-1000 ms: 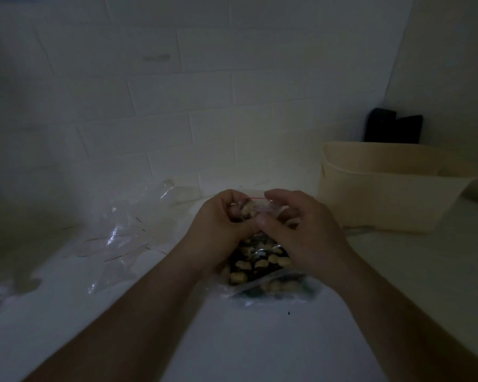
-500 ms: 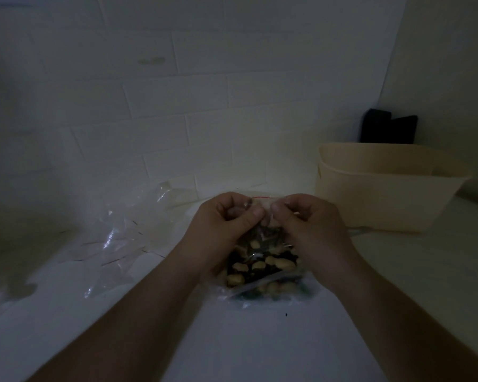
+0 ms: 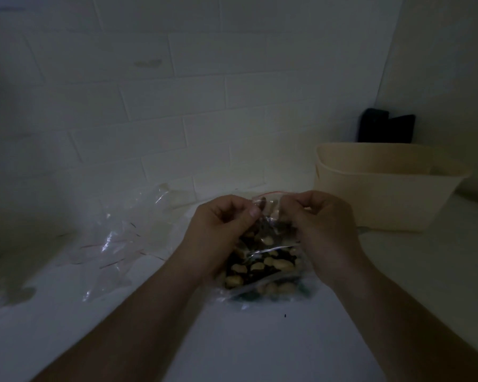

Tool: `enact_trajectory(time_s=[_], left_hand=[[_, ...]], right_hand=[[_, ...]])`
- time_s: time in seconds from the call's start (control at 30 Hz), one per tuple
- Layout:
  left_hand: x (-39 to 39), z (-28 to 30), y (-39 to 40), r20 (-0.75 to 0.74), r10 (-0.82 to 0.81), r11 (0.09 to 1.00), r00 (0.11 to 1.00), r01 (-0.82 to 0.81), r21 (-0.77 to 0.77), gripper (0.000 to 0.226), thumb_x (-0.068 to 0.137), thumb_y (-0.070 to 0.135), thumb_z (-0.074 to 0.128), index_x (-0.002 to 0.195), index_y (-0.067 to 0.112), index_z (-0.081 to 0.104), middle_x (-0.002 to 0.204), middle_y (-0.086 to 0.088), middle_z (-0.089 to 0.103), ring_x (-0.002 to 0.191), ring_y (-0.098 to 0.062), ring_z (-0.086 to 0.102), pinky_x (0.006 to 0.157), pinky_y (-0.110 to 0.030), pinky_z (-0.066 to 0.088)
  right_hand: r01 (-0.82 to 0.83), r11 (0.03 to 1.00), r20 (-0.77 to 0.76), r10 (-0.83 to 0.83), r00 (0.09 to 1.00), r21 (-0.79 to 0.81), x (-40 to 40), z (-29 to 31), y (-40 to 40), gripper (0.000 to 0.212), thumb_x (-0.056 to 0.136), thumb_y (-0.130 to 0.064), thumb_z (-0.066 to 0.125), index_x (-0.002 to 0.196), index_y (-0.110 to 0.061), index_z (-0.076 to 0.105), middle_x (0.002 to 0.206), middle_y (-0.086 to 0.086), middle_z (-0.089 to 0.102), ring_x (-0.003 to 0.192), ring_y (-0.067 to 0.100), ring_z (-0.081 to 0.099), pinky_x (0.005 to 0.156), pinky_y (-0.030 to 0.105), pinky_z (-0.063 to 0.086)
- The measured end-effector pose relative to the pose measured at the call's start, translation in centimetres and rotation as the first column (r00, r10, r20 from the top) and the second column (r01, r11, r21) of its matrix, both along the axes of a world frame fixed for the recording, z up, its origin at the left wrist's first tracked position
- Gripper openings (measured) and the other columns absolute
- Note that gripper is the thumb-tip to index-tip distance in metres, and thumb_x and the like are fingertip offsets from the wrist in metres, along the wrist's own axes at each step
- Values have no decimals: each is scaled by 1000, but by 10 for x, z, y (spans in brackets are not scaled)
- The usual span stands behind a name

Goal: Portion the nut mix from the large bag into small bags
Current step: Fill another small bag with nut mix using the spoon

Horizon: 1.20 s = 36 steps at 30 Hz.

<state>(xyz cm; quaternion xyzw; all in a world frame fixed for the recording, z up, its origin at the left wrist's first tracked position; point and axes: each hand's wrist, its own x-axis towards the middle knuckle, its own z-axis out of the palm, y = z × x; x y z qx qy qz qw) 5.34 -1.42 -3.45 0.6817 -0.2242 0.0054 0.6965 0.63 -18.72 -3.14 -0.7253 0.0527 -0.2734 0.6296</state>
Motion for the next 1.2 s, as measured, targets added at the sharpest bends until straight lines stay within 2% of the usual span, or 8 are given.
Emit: enact_trajectory(time_s=[0.07, 0.3, 0.5, 0.57, 0.77, 1.0, 1.1, 1.2], left_hand=[[-1, 0, -1, 15, 9, 1000, 1000, -9, 5, 11, 97, 12, 69, 88, 8, 73, 82, -7, 76, 76, -21, 72, 78, -37, 59], [-4, 2, -5, -127, -35, 996, 991, 25, -82, 16, 98, 16, 67, 113, 13, 74, 101, -8, 80, 89, -23, 74, 83, -38, 60], [-4, 4, -4, -107, -14, 995, 994, 3, -99, 15, 95, 8, 73, 80, 9, 70, 87, -18, 74, 80, -30, 68, 82, -44, 55], [-4, 4, -5, -157, -41, 985, 987, 13, -173, 15, 89, 9, 74, 78, 7, 63, 87, -28, 68, 82, -32, 64, 81, -45, 52], [-7, 10, -6, -261, -150, 959, 954, 76, -273, 18, 96, -6, 55, 82, 6, 52, 94, -26, 64, 81, -30, 62, 67, -32, 54], [-8, 12, -6, -249, -158, 956, 956, 85, -280, 22, 90, -14, 44, 79, 5, 50, 87, -17, 63, 73, -23, 62, 61, -26, 53], [-6, 9, -4, -199, -131, 973, 971, 87, -215, 8, 94, 5, 66, 93, 5, 59, 93, -19, 69, 81, -26, 67, 69, -31, 57], [-7, 8, -5, -193, -140, 970, 971, 96, -222, 30, 91, 15, 72, 113, -5, 67, 111, -24, 75, 105, -41, 72, 95, -48, 58]], right_hand=[[-1, 1000, 6, 1, 1000, -19, 0, 2, -1, 15, 89, -25, 79, 76, -17, 77, 72, -3, 77, 69, 12, 74, 65, 30, 58], [-53, 997, -12, 53, 999, 50, 0, -1, 4, 17, 92, -27, 77, 75, -28, 78, 74, -2, 77, 71, 13, 74, 71, 35, 61], [-191, 974, -46, 198, 979, 125, -4, 0, 10, 12, 94, -32, 74, 82, -33, 76, 86, -3, 78, 82, 15, 76, 69, 36, 59], [-256, 963, -68, 262, 963, 84, -8, 2, 14, 9, 91, -28, 77, 88, -36, 76, 91, -10, 79, 86, 6, 75, 69, 26, 59], [-270, 962, -110, 264, 958, -44, -10, -1, 22, 20, 86, -22, 82, 104, -28, 76, 95, -8, 79, 92, 10, 76, 87, 43, 63], [-243, 970, -69, 241, 968, -26, -9, -4, 23, 14, 86, -19, 83, 88, -26, 71, 86, -4, 77, 82, 13, 75, 73, 31, 61], [-251, 968, -2, 251, 968, 15, -10, -2, 22, 16, 90, -14, 79, 92, -29, 73, 92, -3, 79, 89, 14, 76, 77, 31, 60], [-300, 948, 19, 300, 954, 104, -11, -2, 22, 27, 89, -7, 77, 108, -25, 71, 104, -1, 79, 100, 16, 76, 87, 37, 60]])
